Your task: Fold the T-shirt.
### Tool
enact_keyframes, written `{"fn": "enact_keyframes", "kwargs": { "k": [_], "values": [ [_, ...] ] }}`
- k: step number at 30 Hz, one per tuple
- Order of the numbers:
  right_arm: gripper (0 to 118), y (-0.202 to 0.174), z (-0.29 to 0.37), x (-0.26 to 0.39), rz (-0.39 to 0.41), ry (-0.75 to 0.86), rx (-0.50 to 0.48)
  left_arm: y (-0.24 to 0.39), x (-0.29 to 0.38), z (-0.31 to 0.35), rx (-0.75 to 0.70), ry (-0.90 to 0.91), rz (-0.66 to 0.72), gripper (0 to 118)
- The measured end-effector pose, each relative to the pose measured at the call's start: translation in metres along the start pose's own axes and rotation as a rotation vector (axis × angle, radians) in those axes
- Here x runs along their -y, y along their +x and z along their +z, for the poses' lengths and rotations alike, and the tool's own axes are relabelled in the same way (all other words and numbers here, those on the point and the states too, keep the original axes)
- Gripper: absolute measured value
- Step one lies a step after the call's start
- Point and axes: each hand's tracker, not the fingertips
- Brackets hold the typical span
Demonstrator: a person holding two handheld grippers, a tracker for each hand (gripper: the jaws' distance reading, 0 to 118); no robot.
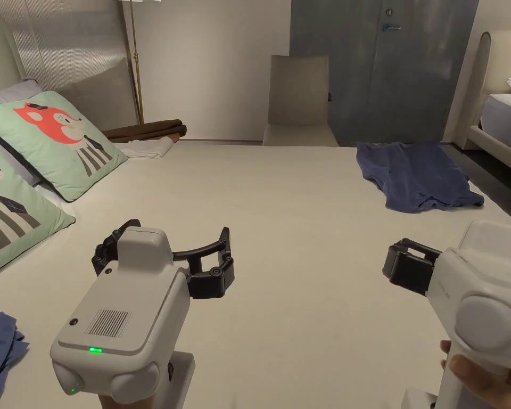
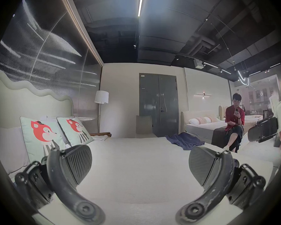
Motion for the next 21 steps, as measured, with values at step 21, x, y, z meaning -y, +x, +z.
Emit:
{"fn": "enact_keyframes", "kwargs": {
  "k": [21],
  "values": [
    [112,-0.0018,-0.0061,-0.0028,-0.052,0.014,-0.081,-0.0060,0.0021,-0.0045,-0.004,-0.002,0.016,116]
  ]
}}
